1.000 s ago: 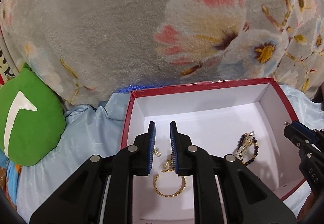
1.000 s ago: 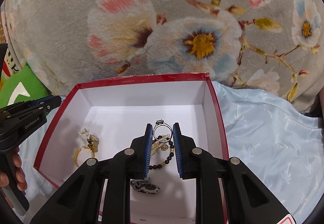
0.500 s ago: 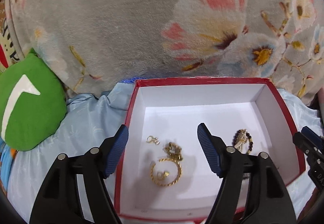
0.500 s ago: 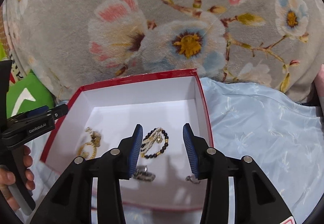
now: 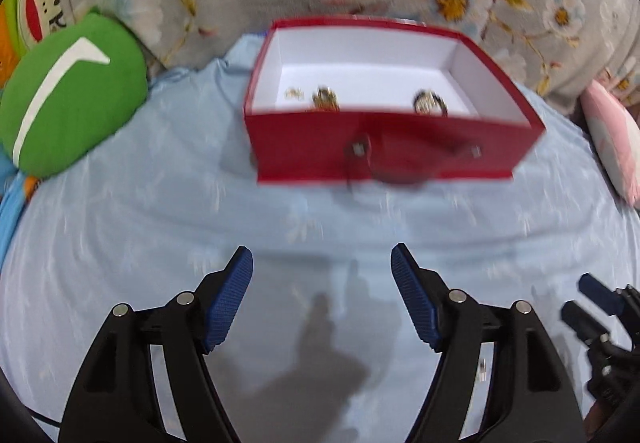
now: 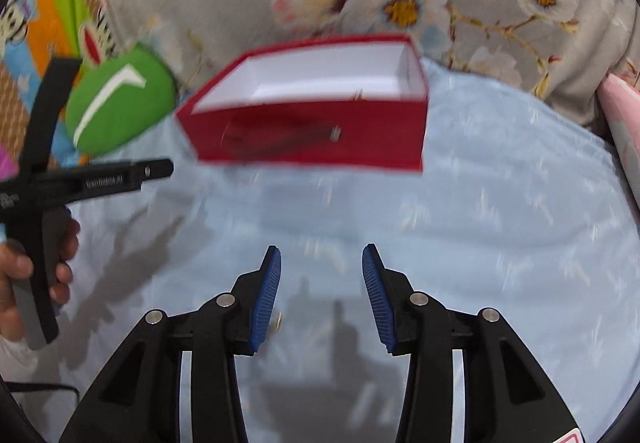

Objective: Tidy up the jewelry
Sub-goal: 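Move both tools back over the last gold hoop earrings, then grasp a gold hoop earring with the right tool while the left tool grasps the other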

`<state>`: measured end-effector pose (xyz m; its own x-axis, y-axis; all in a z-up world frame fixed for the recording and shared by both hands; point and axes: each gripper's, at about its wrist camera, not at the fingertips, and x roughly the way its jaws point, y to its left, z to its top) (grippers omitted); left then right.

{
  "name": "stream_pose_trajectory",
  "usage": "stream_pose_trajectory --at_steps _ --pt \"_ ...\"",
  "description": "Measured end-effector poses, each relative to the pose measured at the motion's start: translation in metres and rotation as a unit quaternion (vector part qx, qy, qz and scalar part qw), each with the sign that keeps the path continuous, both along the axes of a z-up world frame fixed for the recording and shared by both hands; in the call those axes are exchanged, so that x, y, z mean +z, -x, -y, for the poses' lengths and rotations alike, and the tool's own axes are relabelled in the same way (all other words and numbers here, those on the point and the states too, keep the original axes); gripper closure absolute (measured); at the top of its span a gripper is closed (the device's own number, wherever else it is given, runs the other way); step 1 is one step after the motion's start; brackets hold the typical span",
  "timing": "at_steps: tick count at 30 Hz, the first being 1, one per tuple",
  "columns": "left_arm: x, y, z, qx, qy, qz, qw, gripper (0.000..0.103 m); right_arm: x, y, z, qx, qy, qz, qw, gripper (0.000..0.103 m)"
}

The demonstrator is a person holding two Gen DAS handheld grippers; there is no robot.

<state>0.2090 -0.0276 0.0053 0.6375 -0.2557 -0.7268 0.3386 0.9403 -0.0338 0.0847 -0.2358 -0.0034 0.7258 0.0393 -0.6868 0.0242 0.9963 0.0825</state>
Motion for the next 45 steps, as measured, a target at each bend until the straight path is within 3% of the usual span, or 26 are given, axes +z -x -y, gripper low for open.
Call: stream_pose_trajectory --at_steps 5,11,17,21,38,41,45 --pt "-0.022 0.047 0.006 -0.019 -0.012 -0.014 0.9996 0.034 -0.03 0.004 -0.02 0.008 -0.001 -0.038 0.999 0.072" --pt "-0.039 0.074 0.01 -0.021 -0.031 -0.018 0.9991 0.034 -0.038 -0.005 -0.027 0.0 0.007 -0.056 0.998 0.073" --pt "-0.048 0.078 0.008 -0.022 -0.019 -0.035 0.999 0.034 -0.039 -0.018 -0.033 -0.004 0.016 -0.06 0.998 0.074" --pt "-0.049 0.08 0.011 -0.027 -0.014 -0.037 0.9989 0.034 -0.039 -0.02 -0.033 -0.006 0.017 -0.061 0.998 0.087" --pt "-0.055 0.084 0.061 -0.084 0.011 -0.062 0.9944 0.034 -0.013 0.029 0.001 -0.071 -0.006 -0.031 0.997 0.087" --pt "-0.057 0.085 0.07 -0.086 0.0 -0.053 0.9949 0.034 -0.013 0.034 0.008 -0.083 -0.002 -0.03 0.996 0.087" --pt "-0.057 0.086 0.076 -0.082 -0.008 -0.046 0.9955 0.041 -0.016 0.037 0.015 -0.093 -0.006 -0.032 0.995 0.087"
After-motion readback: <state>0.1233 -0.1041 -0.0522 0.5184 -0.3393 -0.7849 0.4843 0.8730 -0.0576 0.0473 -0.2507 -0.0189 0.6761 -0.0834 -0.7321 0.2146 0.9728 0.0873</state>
